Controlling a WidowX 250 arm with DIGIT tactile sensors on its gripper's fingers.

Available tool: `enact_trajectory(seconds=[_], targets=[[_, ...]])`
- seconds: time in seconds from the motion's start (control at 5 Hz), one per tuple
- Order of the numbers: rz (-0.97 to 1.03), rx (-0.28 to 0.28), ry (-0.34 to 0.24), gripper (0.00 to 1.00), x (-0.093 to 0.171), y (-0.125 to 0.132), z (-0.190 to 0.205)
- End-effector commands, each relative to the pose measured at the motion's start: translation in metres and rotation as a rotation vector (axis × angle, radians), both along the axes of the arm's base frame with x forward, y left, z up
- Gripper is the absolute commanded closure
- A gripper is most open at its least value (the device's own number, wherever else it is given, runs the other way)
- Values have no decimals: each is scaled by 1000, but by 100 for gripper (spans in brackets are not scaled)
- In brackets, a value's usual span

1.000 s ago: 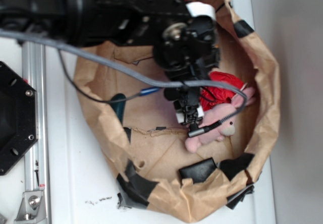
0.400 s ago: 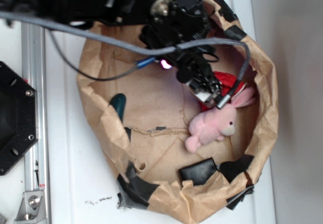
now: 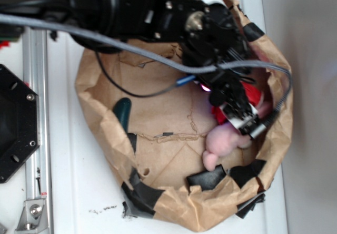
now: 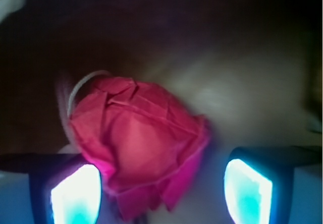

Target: Grab the red paper.

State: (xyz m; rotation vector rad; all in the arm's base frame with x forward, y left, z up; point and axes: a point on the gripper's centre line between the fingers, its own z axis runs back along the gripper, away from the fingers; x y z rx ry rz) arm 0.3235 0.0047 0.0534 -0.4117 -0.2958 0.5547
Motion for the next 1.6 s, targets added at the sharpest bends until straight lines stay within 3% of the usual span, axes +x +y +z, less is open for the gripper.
enact_trajectory(seconds=[0.0,0.2,0.4,0.6,0.8,1.0,1.2,1.4], targets=[[-195,124,-52,1,27,-33,1],[-246,155,-41,100,23,-31,-6],[-322,152,-49,100,10,-28,14],[-389,218,-83,100,-17,-18,49],[-429,312,-160,100,-54,-6,88],[-526,366,-101,100,-81,-8,117],[-594,378,72,100,-91,-20,134],[-467,431,252,100,-96,-24,129]])
